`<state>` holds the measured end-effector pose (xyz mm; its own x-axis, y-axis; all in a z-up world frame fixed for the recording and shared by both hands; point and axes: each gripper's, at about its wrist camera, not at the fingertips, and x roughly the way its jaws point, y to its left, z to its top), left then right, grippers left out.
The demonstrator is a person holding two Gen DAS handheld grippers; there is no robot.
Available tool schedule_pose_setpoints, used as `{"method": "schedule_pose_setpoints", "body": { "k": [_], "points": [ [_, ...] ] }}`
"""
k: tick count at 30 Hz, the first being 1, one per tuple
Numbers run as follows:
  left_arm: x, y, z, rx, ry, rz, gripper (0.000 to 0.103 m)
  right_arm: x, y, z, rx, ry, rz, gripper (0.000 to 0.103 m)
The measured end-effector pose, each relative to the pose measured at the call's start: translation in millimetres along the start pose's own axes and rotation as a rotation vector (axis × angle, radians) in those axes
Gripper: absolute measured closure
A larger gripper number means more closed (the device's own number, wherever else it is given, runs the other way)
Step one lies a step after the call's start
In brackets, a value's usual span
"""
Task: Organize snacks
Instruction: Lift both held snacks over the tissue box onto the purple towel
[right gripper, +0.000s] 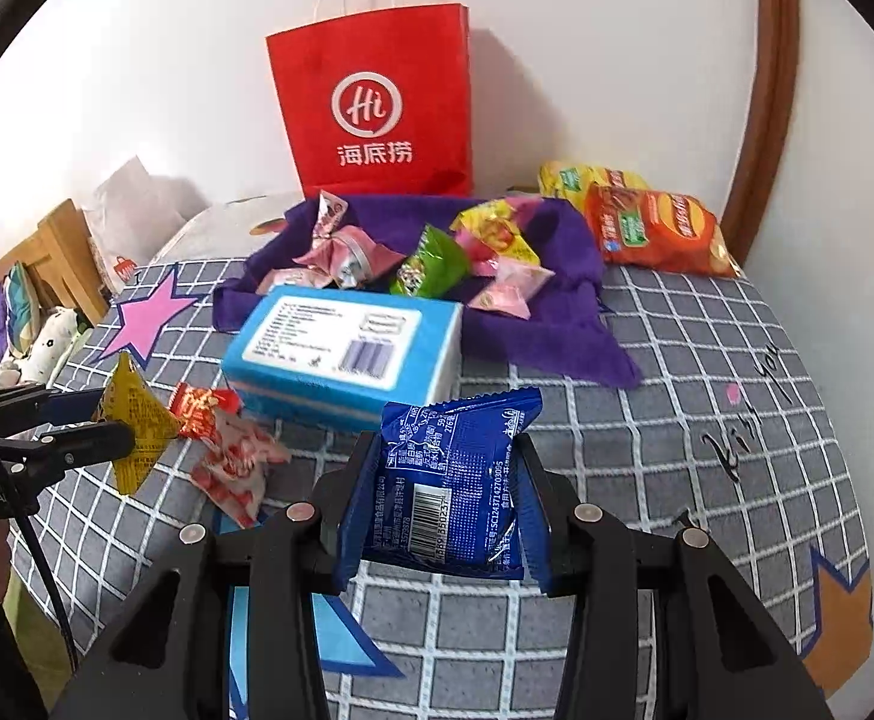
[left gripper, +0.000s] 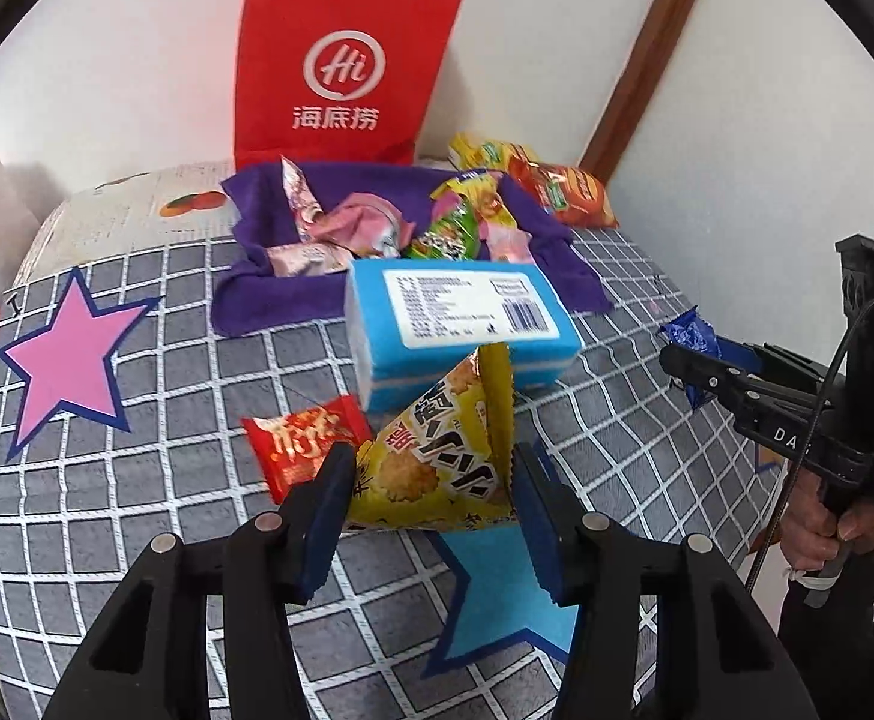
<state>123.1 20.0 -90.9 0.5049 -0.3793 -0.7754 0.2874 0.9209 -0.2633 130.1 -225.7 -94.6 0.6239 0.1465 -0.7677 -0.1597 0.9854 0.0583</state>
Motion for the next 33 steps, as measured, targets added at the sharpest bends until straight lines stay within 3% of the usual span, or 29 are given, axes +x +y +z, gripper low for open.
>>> {"method": "schedule_pose_setpoints", "body": {
  "k": [15, 33],
  "points": [
    [-9, 26, 60, -0.013, -0.066, 0.044, 0.053, 11, 15, 56, -0.035, -0.034, 0.008, 0.061],
    [23, 66, 136, -0.073, -0.112, 0.074, 0.053, 55, 13, 127, -0.031, -0.058, 0.019, 0.061]
  ]
}}
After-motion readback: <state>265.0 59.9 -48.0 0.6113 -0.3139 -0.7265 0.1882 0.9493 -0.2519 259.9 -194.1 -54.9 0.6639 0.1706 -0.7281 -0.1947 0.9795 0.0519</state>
